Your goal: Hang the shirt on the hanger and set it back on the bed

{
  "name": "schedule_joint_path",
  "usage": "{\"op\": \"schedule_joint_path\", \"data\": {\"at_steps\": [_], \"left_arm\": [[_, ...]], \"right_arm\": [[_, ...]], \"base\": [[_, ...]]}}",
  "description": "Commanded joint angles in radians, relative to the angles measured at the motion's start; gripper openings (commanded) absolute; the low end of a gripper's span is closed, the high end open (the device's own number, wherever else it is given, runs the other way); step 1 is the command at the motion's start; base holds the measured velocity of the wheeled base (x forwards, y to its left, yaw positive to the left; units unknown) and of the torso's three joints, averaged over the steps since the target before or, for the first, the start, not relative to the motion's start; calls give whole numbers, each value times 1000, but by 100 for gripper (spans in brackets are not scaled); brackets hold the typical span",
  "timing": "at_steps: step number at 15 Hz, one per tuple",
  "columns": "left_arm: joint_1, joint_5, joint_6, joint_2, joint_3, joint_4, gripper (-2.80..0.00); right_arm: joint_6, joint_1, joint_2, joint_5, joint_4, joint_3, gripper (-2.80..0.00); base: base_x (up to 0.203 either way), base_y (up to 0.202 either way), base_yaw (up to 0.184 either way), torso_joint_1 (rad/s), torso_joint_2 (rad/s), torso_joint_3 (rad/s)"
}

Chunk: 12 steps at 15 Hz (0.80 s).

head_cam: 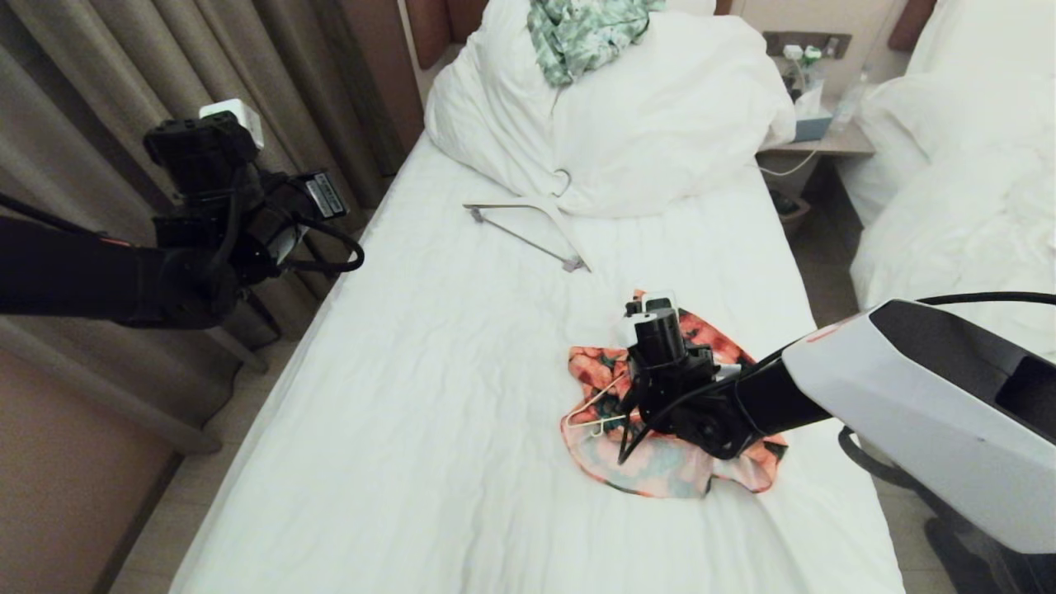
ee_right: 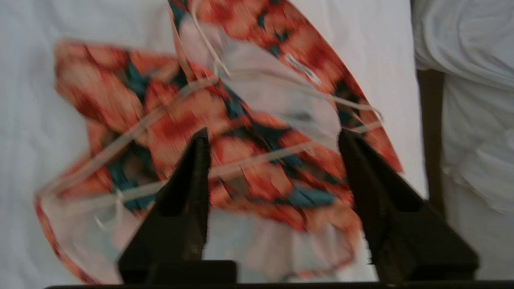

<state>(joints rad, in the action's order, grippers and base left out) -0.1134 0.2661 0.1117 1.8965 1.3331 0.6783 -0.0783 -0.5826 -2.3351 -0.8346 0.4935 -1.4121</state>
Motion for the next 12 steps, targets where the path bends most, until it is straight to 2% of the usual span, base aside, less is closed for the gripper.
{"op": "schedule_joint_path", "data": {"at_steps": [1, 3, 9, 12], "left_arm": [[-4, 12, -40, -122, -79, 6, -280], [-13, 18, -69, -228, -186, 5, -280], [-75, 19, -111, -614, -669, 6, -280], [-80, 22, -116, -799, -800, 3, -280]], "right_arm": [[0, -18, 106, -9, 4, 103, -280], [-8, -36, 204, -12, 6, 231, -280], [-14, -88, 545, -24, 37, 650, -280], [-2, -66, 783, -25, 42, 779, -280]], "base": [[0, 0, 0, 0, 0, 0], [0, 0, 0, 0, 0, 0], [0, 0, 0, 0, 0, 0], [0, 0, 0, 0, 0, 0]]}}
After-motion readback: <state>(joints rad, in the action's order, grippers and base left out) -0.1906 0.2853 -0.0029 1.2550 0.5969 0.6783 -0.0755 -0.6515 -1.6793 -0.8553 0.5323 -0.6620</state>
